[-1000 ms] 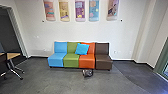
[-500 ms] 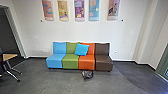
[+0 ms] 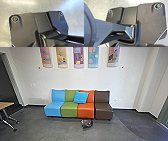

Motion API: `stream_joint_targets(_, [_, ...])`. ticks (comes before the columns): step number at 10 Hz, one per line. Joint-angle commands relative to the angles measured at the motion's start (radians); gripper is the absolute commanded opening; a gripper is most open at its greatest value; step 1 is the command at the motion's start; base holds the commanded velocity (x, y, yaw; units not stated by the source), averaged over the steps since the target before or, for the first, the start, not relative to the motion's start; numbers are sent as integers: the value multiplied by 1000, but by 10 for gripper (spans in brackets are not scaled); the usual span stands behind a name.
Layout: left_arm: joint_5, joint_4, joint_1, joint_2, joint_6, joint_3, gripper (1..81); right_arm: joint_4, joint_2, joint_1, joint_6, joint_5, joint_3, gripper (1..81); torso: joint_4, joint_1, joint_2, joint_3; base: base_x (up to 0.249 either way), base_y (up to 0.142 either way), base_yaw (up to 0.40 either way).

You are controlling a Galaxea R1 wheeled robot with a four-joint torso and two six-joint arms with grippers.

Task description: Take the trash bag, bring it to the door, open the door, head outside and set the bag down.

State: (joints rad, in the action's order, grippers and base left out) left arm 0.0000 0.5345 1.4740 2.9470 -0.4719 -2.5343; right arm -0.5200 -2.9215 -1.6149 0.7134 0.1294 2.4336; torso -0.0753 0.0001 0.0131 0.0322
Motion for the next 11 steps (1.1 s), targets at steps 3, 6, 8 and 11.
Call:
stream_joint_targets(3, [38, 5, -54, -3, 3, 8, 811, 5, -3, 40, 3, -73, 5, 811, 0, 0, 0, 0, 146, -64, 0])
stream_joint_targets(6, [38, -4, -54, -6, 3, 8, 811, 9, -6, 35, 6, -73, 10, 811, 0, 0, 0, 0, 141, -64, 0])
stream_joint_targets(8, [38, -4, -54, -6, 3, 8, 811, 11, -6, 34, 6, -73, 10, 811, 0, 0, 0, 0, 134, -64, 0])
stream_joint_targets(11, [40, -5, -54, -6, 3, 8, 811, 11, -7, 37, 6, -73, 10, 811, 0, 0, 0, 0, 134, 0, 0])
